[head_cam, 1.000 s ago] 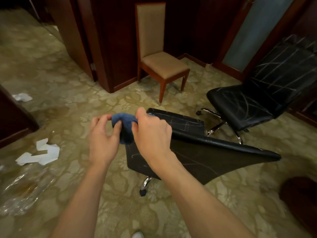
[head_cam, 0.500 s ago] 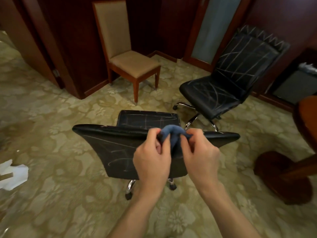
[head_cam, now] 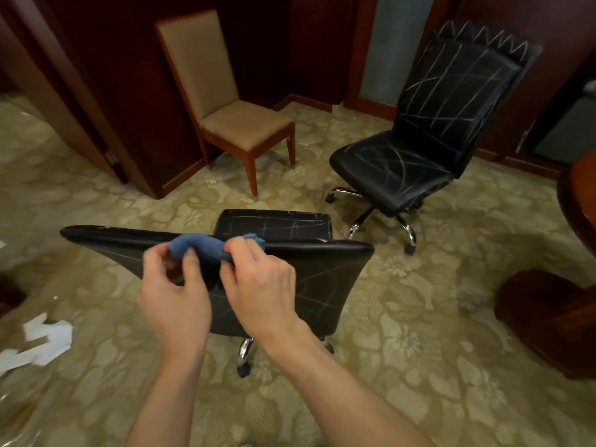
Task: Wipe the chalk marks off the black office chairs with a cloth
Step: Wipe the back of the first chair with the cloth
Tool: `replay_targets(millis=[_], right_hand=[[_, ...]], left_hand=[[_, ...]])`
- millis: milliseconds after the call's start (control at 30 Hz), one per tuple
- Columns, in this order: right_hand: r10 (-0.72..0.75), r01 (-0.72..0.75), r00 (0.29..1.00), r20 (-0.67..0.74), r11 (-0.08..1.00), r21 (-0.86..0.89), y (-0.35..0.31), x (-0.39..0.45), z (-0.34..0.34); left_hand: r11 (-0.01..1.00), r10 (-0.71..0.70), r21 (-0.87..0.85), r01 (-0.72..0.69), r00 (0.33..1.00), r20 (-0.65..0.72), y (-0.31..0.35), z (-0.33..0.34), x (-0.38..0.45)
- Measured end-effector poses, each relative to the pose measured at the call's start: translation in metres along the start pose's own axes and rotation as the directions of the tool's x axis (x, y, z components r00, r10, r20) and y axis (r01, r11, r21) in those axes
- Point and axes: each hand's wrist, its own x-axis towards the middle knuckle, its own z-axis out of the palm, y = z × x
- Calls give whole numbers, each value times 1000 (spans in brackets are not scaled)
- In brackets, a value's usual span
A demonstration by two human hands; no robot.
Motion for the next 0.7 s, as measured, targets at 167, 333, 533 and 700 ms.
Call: replay_targets(millis=[167, 333, 533, 700], right_hand=[[24, -26, 993, -118, 1000, -16, 41, -31, -34], [168, -170, 964, -207, 985, 5, 95, -60, -70], [331, -308, 936, -119, 934, 182, 125, -59, -89], [307, -291, 950, -55, 936, 196, 108, -47, -77]], left_hand=[[1000, 7, -28, -5, 998, 65, 20, 22, -48], [998, 48, -60, -35, 971, 232, 30, 56, -98], [994, 18, -111, 15, 956, 293, 48, 74, -111], [995, 9, -95, 9, 982, 188, 37, 65, -90]])
